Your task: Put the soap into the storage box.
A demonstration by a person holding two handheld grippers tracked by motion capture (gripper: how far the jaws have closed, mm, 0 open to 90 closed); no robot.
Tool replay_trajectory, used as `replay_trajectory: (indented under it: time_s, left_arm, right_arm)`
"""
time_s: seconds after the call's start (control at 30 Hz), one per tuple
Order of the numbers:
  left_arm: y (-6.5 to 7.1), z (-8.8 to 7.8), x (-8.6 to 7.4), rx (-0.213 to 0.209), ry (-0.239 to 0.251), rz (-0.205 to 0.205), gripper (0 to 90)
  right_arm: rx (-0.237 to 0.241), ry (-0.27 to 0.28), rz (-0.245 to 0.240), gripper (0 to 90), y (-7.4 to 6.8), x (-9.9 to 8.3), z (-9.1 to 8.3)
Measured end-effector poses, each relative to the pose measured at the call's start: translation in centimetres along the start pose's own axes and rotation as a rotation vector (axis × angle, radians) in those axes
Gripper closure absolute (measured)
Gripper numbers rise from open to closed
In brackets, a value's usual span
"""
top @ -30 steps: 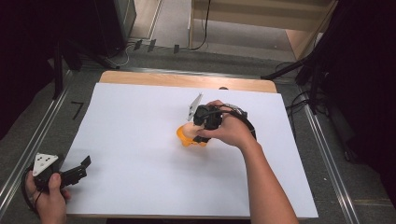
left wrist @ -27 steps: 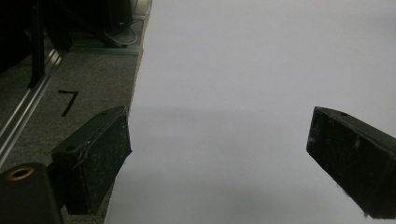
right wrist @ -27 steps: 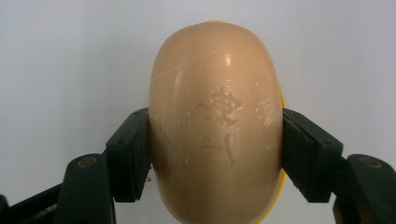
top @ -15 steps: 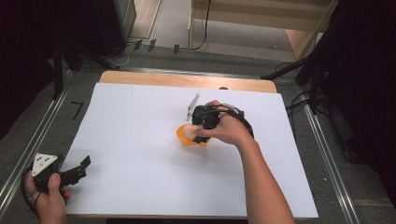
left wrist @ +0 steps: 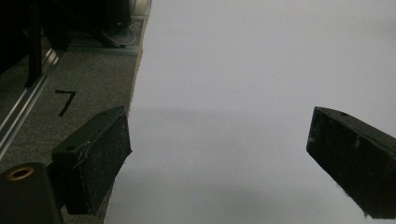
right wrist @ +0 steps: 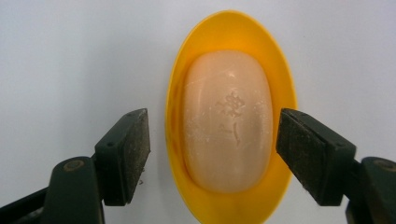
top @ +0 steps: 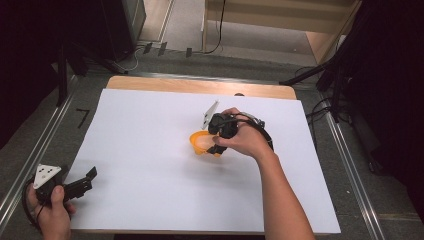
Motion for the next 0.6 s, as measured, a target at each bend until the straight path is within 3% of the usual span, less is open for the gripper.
replay_trajectory:
  time_s: [0.2,0.27,0.37,0.6]
  left_arm:
    - [0.0,0.0,0.0,0.002,-0.001,0.001,6.8]
    - [0.0,0.0,0.0,0.001,0.000,0.003,6.8]
    - [0.0,0.0,0.0,0.005,-0.002,0.005,6.8]
    - [0.0,0.0,0.0,0.004,-0.002,0.006,6.8]
  right_arm:
    - [-0.021,0.039,0.060,16.2,-0.1,-1.2,-0.8]
    - [-0.053,0.068,0.116,9.1,-0.1,-1.9,-1.0]
    - [-0.064,0.116,0.178,0.0,-0.1,-2.9,-1.4]
    - [-0.081,0.202,0.298,0.0,-0.6,-5.5,-2.4]
Point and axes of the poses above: each handheld gripper's, and its own axes: z roughly forward along the jaws, x roughly out of its top, y roughly to its right, the point moved 5 cm from there along z, roughly forward along the jaws, and after that the axes turned 6 degrees about -y, right-handed, at the moved point
